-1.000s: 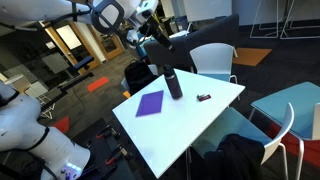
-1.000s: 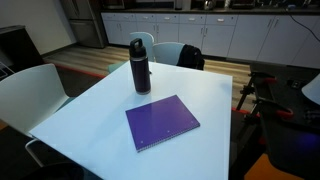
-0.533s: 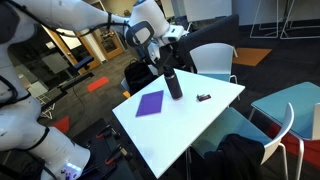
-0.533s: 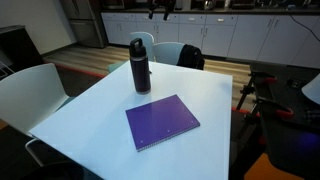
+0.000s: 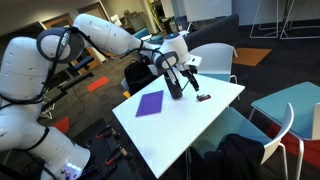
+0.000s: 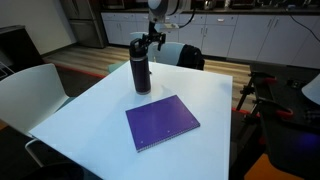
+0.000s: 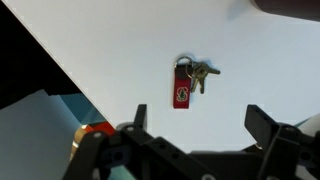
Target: Move the keys to the front
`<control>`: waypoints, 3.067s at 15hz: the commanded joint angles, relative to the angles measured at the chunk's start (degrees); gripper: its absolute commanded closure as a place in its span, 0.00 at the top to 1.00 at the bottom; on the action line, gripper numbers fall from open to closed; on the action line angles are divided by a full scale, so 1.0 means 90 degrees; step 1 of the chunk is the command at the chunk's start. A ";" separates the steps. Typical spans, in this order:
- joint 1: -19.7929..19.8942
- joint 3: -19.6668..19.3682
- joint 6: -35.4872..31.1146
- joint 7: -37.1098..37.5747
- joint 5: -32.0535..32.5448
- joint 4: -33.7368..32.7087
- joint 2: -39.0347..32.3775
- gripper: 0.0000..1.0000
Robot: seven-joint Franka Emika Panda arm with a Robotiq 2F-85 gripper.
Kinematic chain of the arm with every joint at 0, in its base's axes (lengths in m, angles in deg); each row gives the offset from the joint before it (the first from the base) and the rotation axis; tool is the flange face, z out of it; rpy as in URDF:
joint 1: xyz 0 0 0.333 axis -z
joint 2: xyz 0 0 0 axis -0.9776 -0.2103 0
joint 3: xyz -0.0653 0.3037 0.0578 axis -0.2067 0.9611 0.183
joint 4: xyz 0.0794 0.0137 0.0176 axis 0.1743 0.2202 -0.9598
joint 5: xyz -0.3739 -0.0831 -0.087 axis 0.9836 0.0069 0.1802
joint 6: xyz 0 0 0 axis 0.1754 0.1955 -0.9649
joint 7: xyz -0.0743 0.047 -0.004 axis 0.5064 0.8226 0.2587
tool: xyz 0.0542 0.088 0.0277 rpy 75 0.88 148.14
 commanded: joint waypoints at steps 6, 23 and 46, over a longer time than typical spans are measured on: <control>-0.0086 -0.0057 0.0015 0.0209 0.0309 -0.0632 -0.0711 1.00; 0.0062 0.0421 -0.1958 -0.0433 0.0380 -0.1493 -0.2447 0.66; 0.0526 0.0581 -0.0370 -0.1074 0.0425 0.1828 0.0058 0.19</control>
